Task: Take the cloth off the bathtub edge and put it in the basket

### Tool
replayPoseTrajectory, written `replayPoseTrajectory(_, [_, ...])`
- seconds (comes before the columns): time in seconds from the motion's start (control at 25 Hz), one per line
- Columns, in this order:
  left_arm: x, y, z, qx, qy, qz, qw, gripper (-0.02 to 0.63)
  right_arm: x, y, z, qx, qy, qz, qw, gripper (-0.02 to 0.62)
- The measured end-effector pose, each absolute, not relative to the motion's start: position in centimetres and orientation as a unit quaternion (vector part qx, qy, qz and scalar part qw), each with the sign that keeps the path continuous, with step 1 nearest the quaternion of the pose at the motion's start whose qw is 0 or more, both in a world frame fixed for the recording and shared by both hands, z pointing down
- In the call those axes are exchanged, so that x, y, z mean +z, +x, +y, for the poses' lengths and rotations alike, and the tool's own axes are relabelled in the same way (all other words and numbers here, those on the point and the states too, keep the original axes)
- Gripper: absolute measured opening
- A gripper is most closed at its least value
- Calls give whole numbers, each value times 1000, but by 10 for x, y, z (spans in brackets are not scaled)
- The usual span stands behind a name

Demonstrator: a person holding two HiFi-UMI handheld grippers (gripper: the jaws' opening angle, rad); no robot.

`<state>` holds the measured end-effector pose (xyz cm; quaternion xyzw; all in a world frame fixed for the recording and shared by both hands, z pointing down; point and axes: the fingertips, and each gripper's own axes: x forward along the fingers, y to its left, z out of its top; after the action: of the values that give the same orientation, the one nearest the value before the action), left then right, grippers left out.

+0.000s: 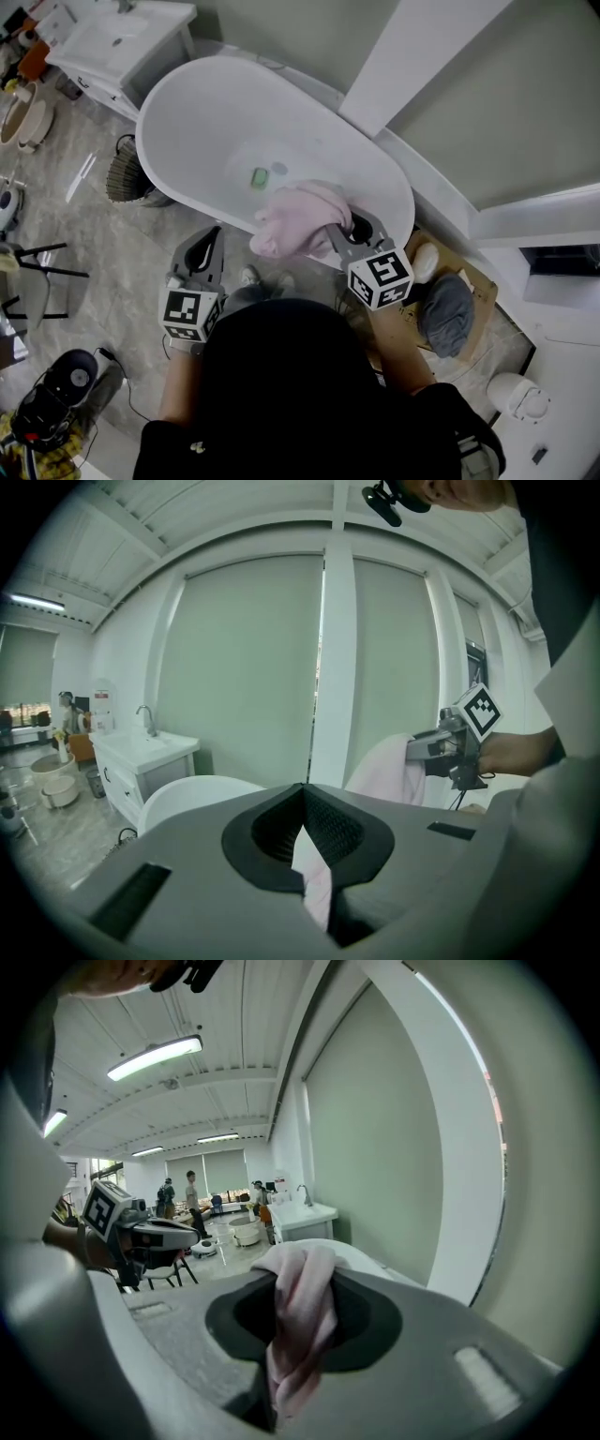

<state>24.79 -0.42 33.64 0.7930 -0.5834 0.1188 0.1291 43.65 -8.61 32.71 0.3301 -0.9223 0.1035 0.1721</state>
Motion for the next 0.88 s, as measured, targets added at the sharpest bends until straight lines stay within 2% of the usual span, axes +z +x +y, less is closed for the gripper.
replayPoseTrajectory(0.52, [348, 195, 55, 109, 708, -682, 150, 6, 307, 341, -66, 77, 182, -969, 147, 84])
replayPoseTrajectory(0.88, [345, 93, 91, 88, 658, -732, 153, 6, 293, 216, -40, 67, 100, -983, 142, 84])
